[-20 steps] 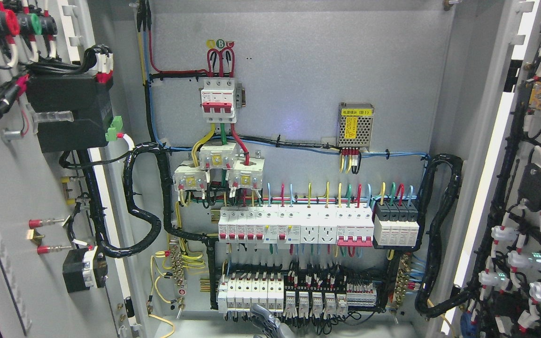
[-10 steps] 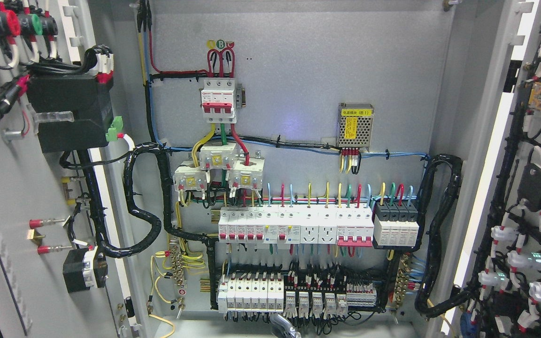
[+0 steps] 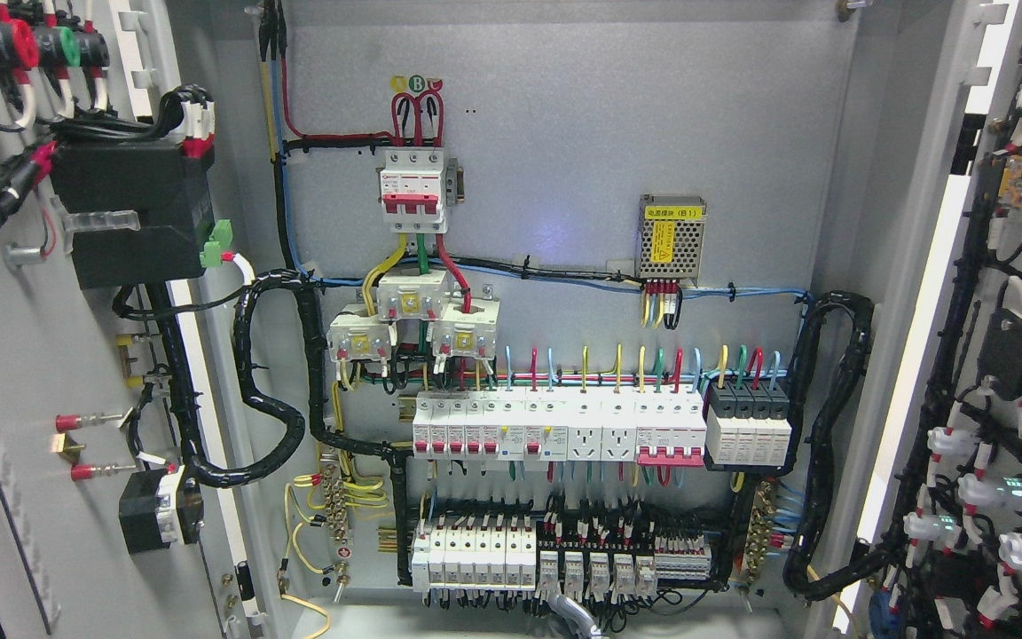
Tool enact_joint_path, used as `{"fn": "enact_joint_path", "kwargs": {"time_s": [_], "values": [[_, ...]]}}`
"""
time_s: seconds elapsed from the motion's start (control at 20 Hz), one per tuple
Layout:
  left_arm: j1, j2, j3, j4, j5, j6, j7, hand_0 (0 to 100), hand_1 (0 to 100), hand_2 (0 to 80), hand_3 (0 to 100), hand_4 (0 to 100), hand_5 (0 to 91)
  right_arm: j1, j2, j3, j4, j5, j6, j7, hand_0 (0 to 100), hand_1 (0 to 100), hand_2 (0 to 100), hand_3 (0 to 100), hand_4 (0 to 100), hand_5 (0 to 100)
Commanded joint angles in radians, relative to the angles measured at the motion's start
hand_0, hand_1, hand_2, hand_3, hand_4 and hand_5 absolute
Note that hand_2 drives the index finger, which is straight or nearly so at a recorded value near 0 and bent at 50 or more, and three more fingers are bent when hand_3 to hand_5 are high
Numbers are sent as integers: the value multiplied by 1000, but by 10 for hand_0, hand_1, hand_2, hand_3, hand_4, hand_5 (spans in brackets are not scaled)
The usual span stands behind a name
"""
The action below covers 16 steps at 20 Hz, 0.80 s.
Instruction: Open door with both hands
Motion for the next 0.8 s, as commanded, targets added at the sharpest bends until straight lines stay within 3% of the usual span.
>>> {"fn": "enact_joint_path", "kwargs": {"time_s": [0.0,0.2,0.4,0.75], "values": [[18,66,-27,-299,0,-3,-1,120,389,0,0,0,0,47,-56,-23,-89,-1,-9,2,48,0,0,0,0,0],[16,75,0,-401,2,-3,-4,120,389,0,0,0,0,50,-67,-23,-134,-1,-12,3,49,0,0,0,0,0],[18,78,39,-488,23,-3,-4,120,389,0,0,0,0,50,-69,-23,-151,-1,-79,3,48,0,0,0,0,0],[10,60,165,-562,25,-5,-4,120,389,0,0,0,0,70,-150,-64,-154,-1,-137,3,49,0,0,0,0,0]]}}
